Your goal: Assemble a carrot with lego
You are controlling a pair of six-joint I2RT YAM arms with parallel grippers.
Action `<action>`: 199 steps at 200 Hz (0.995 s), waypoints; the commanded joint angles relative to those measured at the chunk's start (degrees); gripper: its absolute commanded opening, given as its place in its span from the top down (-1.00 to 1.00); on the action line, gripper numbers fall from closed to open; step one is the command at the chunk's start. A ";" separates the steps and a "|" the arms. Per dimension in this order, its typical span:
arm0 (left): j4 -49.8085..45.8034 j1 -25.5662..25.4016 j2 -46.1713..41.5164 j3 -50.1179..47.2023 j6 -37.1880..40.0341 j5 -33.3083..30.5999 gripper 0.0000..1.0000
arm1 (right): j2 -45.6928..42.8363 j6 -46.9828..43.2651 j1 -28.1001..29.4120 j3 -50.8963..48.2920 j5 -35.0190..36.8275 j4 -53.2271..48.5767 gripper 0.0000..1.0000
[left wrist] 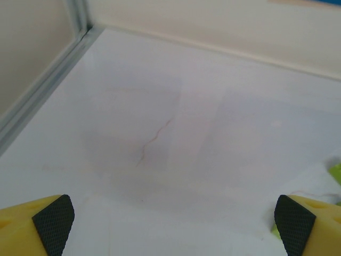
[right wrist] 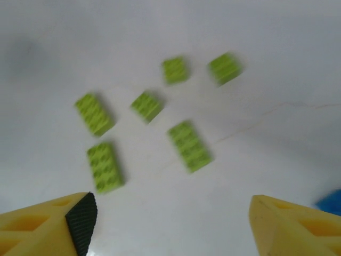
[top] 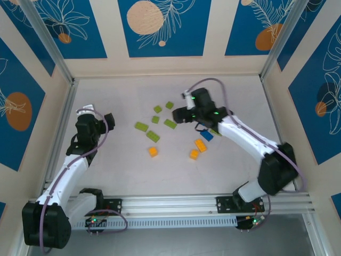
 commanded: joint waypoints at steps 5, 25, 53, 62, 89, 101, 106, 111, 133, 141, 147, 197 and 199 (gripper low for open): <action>-7.85 0.86 2.31 3.18 -6.54 -4.75 -0.99 | 10.70 -4.85 6.00 7.62 -3.02 -14.74 -0.48; -8.32 0.88 4.13 3.90 -7.58 -3.48 -0.98 | 17.43 -8.33 8.98 13.96 -1.43 -17.51 -0.45; -9.89 0.86 5.57 4.78 -8.14 -4.21 -0.99 | 23.66 -11.25 10.03 19.94 -1.86 -19.70 -0.45; -10.21 0.86 5.77 4.80 -8.15 -4.11 -0.99 | 25.25 -11.90 10.04 21.44 -2.24 -20.21 -0.45; -10.15 0.88 5.80 4.29 -8.30 -3.84 -0.99 | 29.72 -14.00 10.30 25.76 -3.08 -21.96 -0.45; -10.16 0.86 5.95 4.17 -8.41 -3.84 -0.98 | 31.64 -14.95 10.47 27.75 -3.27 -22.80 -0.45; -10.14 0.86 6.01 4.01 -8.41 -3.77 -0.98 | 32.43 -15.38 10.48 28.50 -3.35 -23.01 -0.45; -10.09 0.91 6.10 3.97 -8.49 -3.66 -0.98 | 33.17 -15.73 10.61 29.23 -3.51 -23.38 -0.45; -9.96 0.88 6.61 3.91 -8.44 -3.65 -0.98 | 36.05 -17.23 10.83 32.74 -3.80 -24.98 -0.44; -9.96 0.90 6.72 3.89 -8.48 -3.51 -0.98 | 37.05 -17.56 10.96 33.81 -3.63 -25.55 -0.43; -9.97 0.87 6.81 3.93 -8.57 -3.41 -0.99 | 37.70 -17.76 10.99 34.45 -3.54 -25.90 -0.43; -9.55 1.02 7.07 3.83 -8.59 -3.29 -0.98 | 41.53 -18.93 11.79 38.69 -2.48 -27.73 -0.40; -9.53 0.92 7.12 3.83 -8.59 -3.28 -0.99 | 41.64 -18.99 11.80 38.80 -2.44 -27.77 -0.39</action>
